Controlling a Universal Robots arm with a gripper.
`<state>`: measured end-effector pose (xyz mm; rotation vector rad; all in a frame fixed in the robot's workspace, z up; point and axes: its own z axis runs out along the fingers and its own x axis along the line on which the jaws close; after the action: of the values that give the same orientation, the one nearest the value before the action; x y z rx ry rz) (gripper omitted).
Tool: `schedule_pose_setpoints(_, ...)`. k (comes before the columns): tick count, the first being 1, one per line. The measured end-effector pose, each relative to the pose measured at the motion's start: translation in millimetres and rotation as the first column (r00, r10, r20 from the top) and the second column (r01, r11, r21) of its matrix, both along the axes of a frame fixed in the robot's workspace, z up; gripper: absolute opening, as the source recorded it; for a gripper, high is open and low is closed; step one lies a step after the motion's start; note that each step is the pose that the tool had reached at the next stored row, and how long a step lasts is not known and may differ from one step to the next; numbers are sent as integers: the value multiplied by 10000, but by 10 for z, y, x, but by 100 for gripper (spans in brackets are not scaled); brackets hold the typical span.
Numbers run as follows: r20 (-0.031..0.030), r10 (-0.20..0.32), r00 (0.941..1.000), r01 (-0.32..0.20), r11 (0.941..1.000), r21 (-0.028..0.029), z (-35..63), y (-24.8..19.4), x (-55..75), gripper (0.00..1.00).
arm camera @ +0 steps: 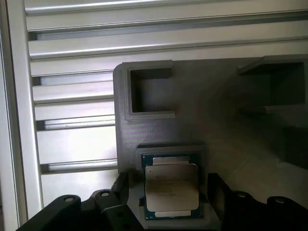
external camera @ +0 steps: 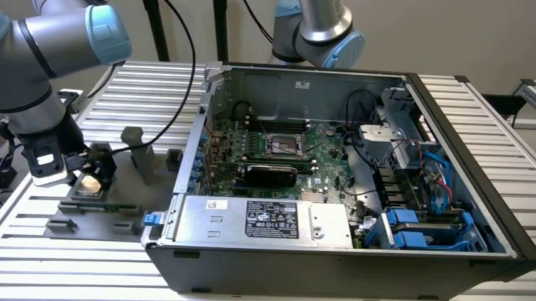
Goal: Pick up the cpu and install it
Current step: 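Pick up the cpu and move it towards the insertion slot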
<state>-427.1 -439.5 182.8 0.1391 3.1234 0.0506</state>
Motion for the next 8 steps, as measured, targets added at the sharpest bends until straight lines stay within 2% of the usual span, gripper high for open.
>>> schedule_pose_setpoints(5, 77, 3, 10000, -4, 10000, 2, 0, 0, -1, 74)
schedule_pose_setpoints(6, 87, 4, 10000, -4, 10000, 2, 1, 0, -1, 66)
schedule_pose_setpoints(8, 91, 4, 10000, -4, 10000, 2, 0, 0, -1, 66)
